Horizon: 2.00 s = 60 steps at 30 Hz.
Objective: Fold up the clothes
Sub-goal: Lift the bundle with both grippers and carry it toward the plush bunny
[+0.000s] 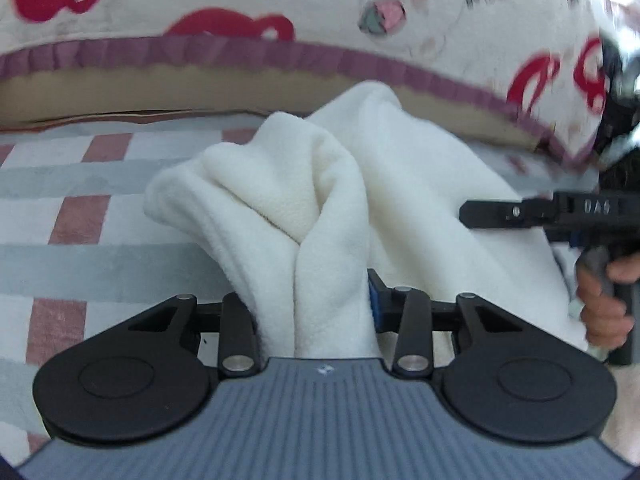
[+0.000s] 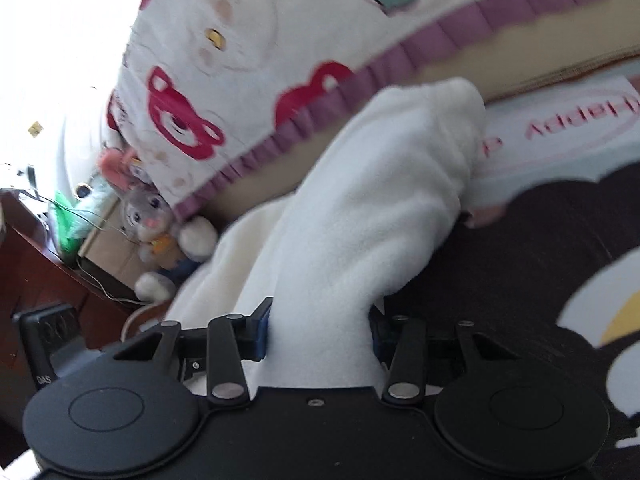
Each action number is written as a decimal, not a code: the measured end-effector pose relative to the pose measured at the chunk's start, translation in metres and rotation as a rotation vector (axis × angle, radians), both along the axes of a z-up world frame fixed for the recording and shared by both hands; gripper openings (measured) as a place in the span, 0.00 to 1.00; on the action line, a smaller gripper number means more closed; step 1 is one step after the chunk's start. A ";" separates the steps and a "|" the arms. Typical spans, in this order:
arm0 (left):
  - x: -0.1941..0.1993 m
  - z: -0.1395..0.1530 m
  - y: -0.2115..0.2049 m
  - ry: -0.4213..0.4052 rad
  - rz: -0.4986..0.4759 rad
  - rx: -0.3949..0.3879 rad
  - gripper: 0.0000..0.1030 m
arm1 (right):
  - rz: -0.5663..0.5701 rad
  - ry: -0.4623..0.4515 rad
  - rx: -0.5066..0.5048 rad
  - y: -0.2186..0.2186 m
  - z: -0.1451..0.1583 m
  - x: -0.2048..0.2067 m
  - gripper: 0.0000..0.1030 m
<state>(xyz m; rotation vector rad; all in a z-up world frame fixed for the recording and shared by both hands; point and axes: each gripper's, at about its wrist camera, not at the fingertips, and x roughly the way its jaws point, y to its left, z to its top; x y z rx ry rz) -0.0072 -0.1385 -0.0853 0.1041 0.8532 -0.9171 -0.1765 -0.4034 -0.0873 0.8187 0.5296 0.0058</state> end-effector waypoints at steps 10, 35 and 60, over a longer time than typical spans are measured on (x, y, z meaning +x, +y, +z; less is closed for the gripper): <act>0.018 0.050 0.075 -0.054 0.084 -0.055 0.36 | 0.075 -0.077 -0.076 0.064 0.048 0.048 0.46; 0.148 0.093 0.232 -0.212 0.292 0.075 0.36 | 0.243 -0.232 -0.091 0.219 0.060 0.234 0.46; 0.218 0.092 0.283 -0.327 0.553 -0.039 0.36 | 0.270 -0.382 -0.122 0.261 0.058 0.338 0.46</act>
